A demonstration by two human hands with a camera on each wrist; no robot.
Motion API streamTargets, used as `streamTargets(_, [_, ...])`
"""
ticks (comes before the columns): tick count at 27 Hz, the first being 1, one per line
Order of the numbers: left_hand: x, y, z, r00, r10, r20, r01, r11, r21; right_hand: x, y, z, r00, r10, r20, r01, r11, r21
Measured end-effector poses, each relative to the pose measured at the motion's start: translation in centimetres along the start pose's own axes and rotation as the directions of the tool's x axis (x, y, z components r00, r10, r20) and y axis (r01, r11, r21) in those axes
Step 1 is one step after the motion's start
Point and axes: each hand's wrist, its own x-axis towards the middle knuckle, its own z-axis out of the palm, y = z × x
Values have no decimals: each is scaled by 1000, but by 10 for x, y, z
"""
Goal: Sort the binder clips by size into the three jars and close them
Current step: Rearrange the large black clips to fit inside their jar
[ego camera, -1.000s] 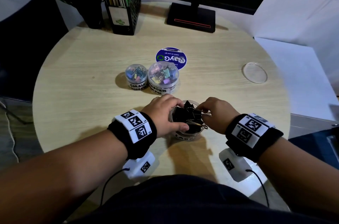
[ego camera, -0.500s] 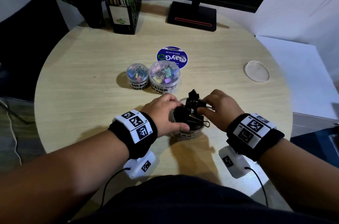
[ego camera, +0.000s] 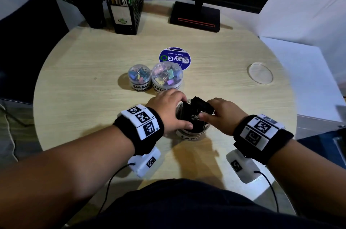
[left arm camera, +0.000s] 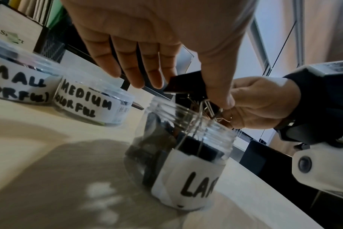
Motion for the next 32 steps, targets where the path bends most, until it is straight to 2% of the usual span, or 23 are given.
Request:
streamTargets(7, [-1, -4, 2, 999, 33, -37, -37, 990, -138, -4, -5, -5, 958, 18, -285, 52, 971, 235])
streamTargets(9, [-5, -7, 3, 996, 16, -83, -37, 964, -263, -5, -5, -9, 960, 45, -278, 40, 955, 295])
streamTargets(12, [-8, -11, 2, 990, -5, -143, -50, 923, -382, -6, -3, -13, 983, 27, -182, 42, 929, 368])
streamTargets(15, [-6, -11, -1, 991, 16, -132, -63, 931, -359, -6, -3, -10, 998, 2, -62, 25, 904, 427])
streamTargets(17, [-4, -10, -3, 996, 21, -92, -51, 941, -334, -5, -5, -7, 999, 11, -36, 7, 880, 476])
streamTargets(18, [-3, -10, -3, 997, 24, -74, -47, 944, -326, -5, -5, -6, 999, 10, -44, 12, 879, 477])
streamTargets(21, [-1, -9, -1, 999, 41, 13, -37, 970, -239, -2, -1, -4, 988, -3, -157, 57, 939, 340])
streamTargets(24, [-2, -11, 4, 995, 45, 84, -31, 987, -158, -1, -1, -5, 960, 26, -279, 71, 940, 335])
streamTargets(28, [-1, -14, 6, 998, 27, 59, -16, 985, -173, 1, 0, -9, 926, 120, -359, 25, 927, 375])
streamTargets(32, [0, -13, 4, 1000, 2, -8, -4, 983, -185, 1, 2, -12, 926, 171, -336, 11, 879, 477])
